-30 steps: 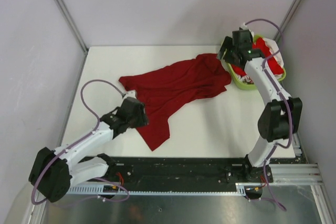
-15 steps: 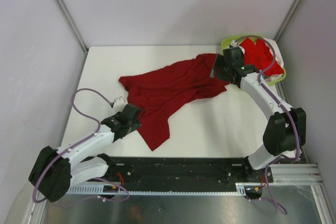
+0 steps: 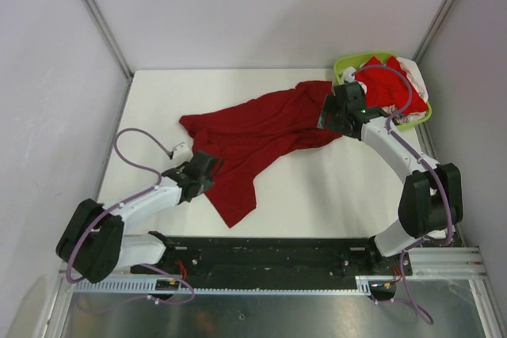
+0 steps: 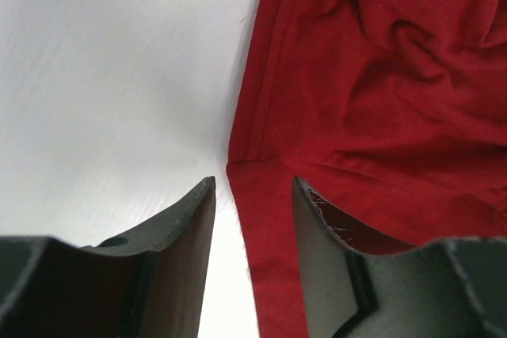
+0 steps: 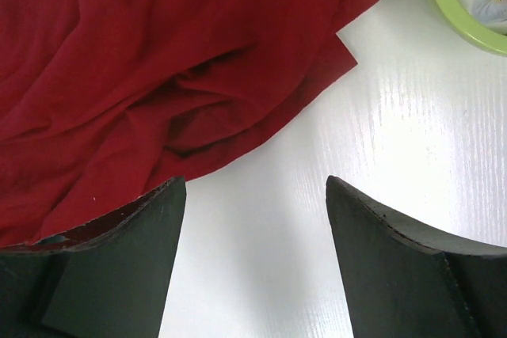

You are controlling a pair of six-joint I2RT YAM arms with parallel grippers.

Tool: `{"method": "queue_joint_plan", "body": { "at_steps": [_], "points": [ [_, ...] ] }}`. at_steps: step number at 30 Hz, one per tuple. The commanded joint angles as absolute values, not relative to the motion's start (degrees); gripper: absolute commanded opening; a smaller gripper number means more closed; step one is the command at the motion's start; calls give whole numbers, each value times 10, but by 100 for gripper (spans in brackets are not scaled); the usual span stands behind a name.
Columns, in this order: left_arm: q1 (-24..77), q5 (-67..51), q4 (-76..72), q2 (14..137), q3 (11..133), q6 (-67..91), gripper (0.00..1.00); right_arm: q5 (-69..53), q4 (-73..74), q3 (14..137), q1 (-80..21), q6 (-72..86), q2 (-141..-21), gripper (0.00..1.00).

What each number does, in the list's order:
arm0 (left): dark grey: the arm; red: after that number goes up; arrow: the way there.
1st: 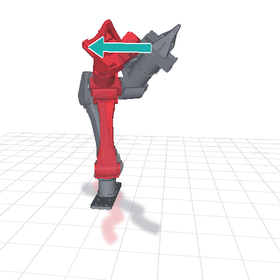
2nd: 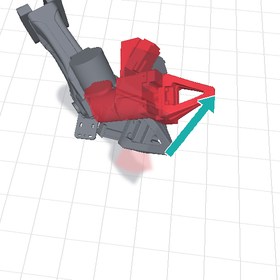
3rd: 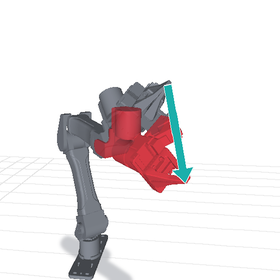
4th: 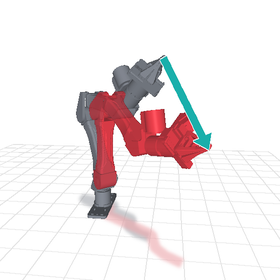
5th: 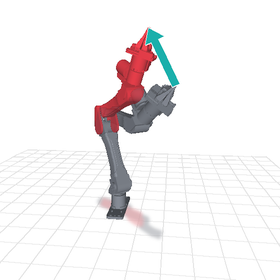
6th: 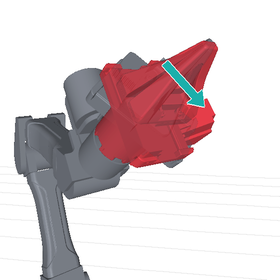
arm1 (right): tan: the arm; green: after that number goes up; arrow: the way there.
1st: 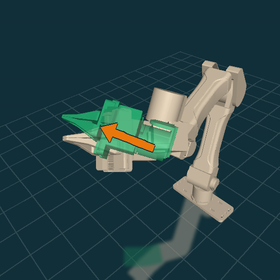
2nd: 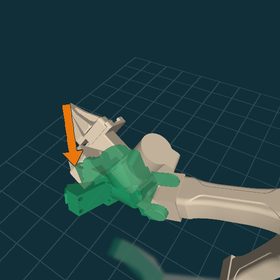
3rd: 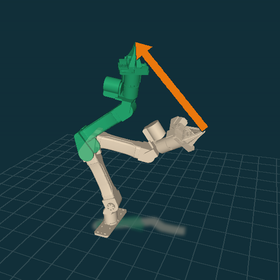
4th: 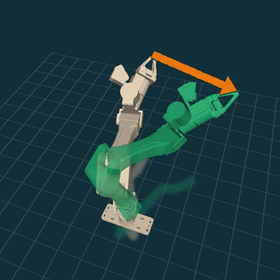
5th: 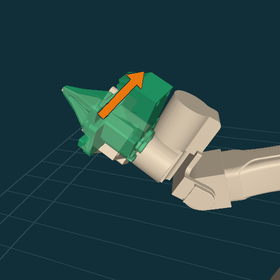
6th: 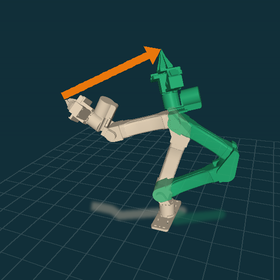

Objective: Fold and stack the t-shirts
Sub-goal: Flatten out the tshirt

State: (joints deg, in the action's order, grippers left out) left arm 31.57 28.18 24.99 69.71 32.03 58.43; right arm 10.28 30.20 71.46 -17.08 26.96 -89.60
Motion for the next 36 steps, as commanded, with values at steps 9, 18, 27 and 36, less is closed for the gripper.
{"method": "queue_joint_plan", "body": {
  "at_steps": [9, 18, 27, 36],
  "points": [
    [270, 276, 209, 731, 341, 565, 17, 120, 272, 685, -156, 275, -858, 76],
    [175, 282, 232, 703, 383, 510, 0, 125, 242, 643, -137, 291, -882, 63],
    [116, 276, 249, 739, 417, 503, 0, 135, 205, 616, -136, 302, -950, 46],
    [102, 269, 252, 752, 428, 495, 0, 125, 168, 612, -118, 299, -1002, 45]
  ]
}}
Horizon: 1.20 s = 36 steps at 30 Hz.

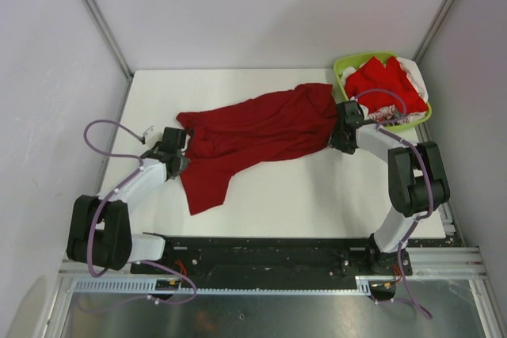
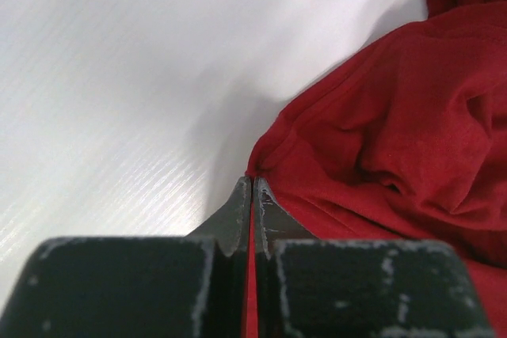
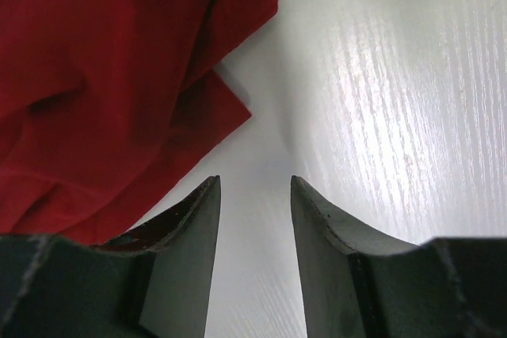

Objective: Fold and stack the t-shirts
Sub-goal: Flatten out the tshirt

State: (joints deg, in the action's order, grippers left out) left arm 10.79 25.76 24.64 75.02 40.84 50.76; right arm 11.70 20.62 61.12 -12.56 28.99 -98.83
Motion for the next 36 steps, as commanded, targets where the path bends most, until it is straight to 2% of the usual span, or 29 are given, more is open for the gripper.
{"method": "queue_joint_plan", "body": {
  "at_steps": [1, 28, 32, 36],
  "points": [
    [102, 269, 252, 752, 427, 495, 0, 125, 164, 612, -118, 299, -1006, 45],
    [102, 259, 251, 768, 432, 488, 0, 99, 100, 626, -100, 304, -1058, 44],
    [101, 258, 251, 770, 433, 488, 0, 110, 100, 628, -104, 304, -1063, 36],
    [101, 257, 251, 769, 434, 488, 0, 121, 105, 628, -110, 304, -1064, 21]
  ]
}}
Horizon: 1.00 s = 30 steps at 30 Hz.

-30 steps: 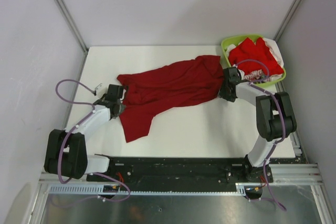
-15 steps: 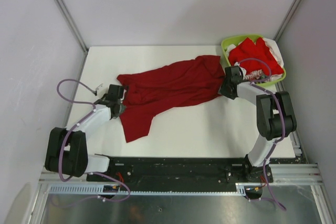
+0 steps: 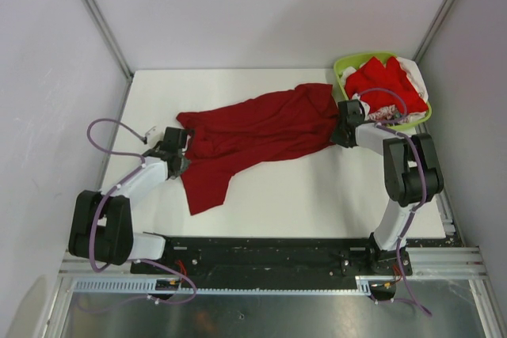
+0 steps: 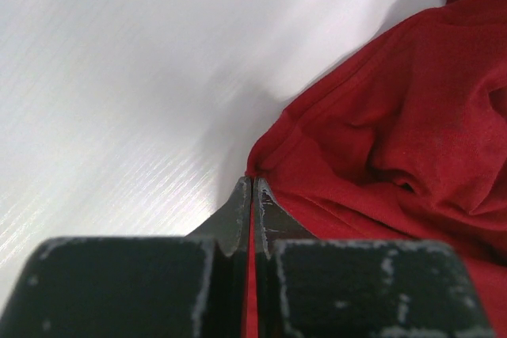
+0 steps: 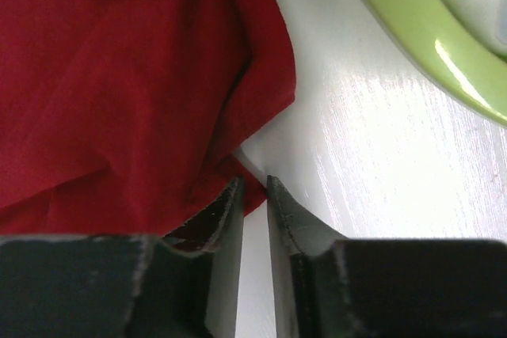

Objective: Fold and stack the t-shirts
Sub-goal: Flatten out the tshirt

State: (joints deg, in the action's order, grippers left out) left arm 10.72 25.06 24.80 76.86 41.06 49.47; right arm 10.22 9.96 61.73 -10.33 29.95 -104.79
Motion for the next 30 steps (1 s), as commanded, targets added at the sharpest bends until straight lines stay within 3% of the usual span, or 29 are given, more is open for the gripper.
{"method": "queue_joint_plan", "body": {
  "at_steps": [1, 4, 6, 13, 30],
  "points": [
    [101, 256, 251, 770, 434, 488, 0, 124, 107, 629, -113, 305, -1064, 17],
    [101, 255, 251, 770, 434, 488, 0, 134, 118, 629, -118, 304, -1061, 3],
    [102, 253, 251, 768, 434, 486, 0, 140, 125, 629, -120, 304, -1053, 1],
    [101, 253, 258, 718, 435, 460, 0, 161, 177, 634, -115, 302, -950, 0],
    [102, 236, 403, 455, 533, 320, 0, 190, 378, 716, -115, 318, -588, 0]
  ]
}}
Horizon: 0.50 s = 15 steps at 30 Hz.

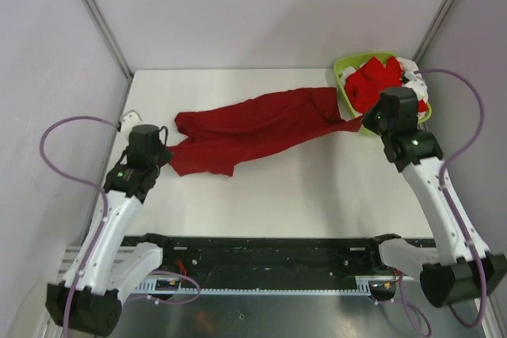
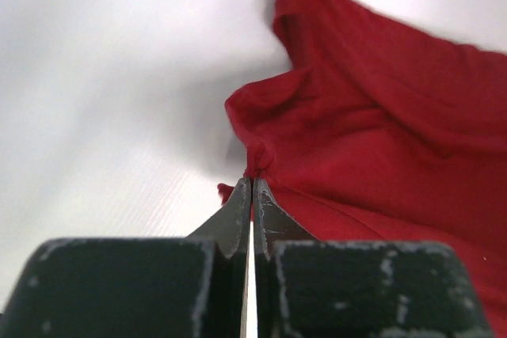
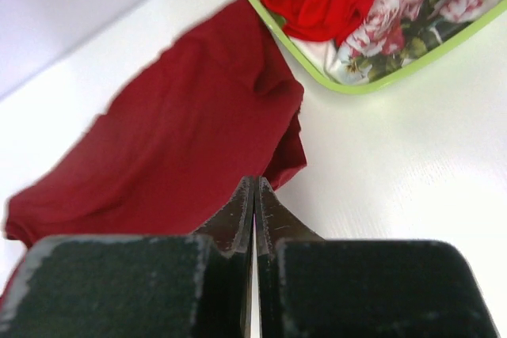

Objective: Fold and stack the t-shirts
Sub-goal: Flatten out the tshirt

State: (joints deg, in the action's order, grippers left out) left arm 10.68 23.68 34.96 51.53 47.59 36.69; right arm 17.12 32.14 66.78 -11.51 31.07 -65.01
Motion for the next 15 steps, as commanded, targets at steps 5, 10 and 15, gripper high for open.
{"method": "queue_joint_plan", "body": {
  "at_steps": [5, 10, 15],
  "points": [
    [102, 218, 441, 407, 598, 317, 0, 183, 392, 747, -117, 318, -533, 0],
    [101, 213, 438, 431, 658, 336, 0, 175, 338, 753, -118, 310, -542, 0],
    [101, 218, 384, 549, 723, 346, 0, 168, 231, 758, -116, 300, -640, 0]
  ]
}}
